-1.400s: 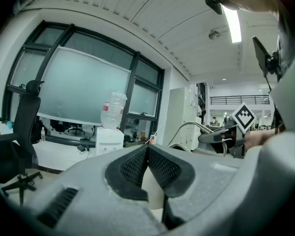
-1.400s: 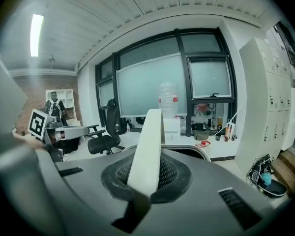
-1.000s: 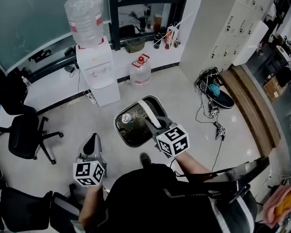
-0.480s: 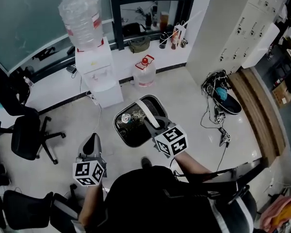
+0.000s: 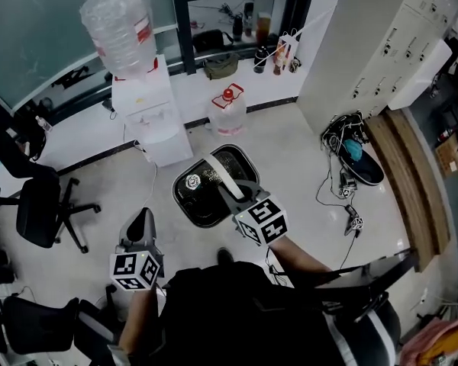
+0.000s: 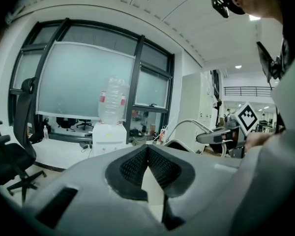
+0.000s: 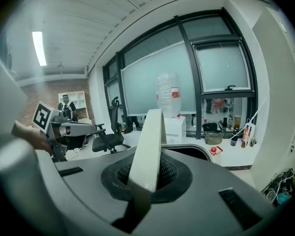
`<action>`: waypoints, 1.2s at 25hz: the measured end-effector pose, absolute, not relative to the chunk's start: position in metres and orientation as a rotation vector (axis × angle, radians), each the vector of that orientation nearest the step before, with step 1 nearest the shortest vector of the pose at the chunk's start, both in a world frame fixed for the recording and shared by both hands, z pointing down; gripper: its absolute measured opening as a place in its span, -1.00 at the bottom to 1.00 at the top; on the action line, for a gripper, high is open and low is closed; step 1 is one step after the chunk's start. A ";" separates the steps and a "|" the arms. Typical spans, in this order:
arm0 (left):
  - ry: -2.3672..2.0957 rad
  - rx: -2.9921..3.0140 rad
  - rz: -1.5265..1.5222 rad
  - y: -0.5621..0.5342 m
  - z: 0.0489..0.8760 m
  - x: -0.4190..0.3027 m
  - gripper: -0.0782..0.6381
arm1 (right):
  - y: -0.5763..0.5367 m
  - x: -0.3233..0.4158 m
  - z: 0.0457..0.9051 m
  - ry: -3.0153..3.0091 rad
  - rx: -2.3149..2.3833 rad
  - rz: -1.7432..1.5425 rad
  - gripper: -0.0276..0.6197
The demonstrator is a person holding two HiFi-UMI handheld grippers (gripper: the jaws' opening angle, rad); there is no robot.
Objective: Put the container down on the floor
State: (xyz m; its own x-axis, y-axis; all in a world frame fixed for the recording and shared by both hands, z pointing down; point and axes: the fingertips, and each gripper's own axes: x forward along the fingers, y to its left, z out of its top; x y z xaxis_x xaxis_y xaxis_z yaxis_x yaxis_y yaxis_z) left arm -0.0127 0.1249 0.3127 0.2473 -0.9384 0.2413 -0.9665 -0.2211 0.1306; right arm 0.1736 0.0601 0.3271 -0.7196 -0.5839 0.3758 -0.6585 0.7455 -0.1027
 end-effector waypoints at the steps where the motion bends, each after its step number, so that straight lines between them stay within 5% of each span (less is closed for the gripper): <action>1: -1.774 2.263 0.166 0.122 0.315 -0.010 -0.76 | 0.056 0.175 0.328 -2.627 0.960 0.335 -0.89; 30: -1.623 2.335 0.099 -0.044 0.331 -0.115 -0.76 | -0.089 0.075 0.340 -2.518 1.068 0.362 -0.89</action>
State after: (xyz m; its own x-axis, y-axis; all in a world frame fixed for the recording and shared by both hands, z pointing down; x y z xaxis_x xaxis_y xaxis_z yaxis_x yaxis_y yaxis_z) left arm -0.1154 -0.0444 0.3315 0.3612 -0.9056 0.2224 -0.9259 -0.3201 0.2005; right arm 0.0746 -0.0886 0.3403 -0.6386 -0.6321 0.4389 -0.7301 0.6779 -0.0861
